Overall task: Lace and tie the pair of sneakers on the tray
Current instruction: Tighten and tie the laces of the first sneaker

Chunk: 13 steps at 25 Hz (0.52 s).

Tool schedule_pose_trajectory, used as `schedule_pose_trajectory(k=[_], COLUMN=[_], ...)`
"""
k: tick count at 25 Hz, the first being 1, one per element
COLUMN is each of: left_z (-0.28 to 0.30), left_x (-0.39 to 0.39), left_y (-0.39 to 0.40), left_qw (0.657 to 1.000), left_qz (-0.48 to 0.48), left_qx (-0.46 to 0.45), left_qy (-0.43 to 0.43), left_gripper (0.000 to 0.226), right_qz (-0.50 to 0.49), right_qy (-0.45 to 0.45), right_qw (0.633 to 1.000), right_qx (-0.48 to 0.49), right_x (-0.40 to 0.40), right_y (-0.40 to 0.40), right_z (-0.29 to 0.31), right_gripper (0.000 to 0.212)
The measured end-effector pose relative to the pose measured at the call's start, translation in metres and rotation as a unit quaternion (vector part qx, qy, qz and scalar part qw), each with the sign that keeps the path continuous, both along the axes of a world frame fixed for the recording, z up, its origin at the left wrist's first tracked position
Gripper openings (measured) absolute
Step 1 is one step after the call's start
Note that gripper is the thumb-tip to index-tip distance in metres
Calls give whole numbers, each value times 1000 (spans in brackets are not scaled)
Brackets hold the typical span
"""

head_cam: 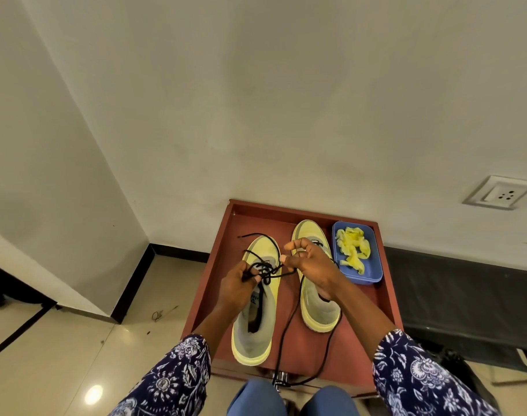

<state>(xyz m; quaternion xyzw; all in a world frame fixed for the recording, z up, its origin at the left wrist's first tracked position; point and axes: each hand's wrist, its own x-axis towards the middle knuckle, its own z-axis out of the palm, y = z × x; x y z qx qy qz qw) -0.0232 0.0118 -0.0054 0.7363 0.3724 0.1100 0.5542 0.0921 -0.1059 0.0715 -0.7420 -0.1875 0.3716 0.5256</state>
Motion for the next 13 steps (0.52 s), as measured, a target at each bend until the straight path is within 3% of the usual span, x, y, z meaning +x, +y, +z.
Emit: schedule_pose_trajectory(k=[4,13], left_z=[-1,0], left_x=[0,1], left_y=[0,0], left_qw=[1000,1000], left_qz=[2,11], left_qx=[-4,-2], left_qy=[-1,9], left_gripper=[14,20], right_qz=[-10,9], right_qy=[23,-15], right_qw=[999,1000], right_qx=[40,7], right_x=[-1,-8], right_y=[4,7], right_z=[6,32], right_gripper=[17,22])
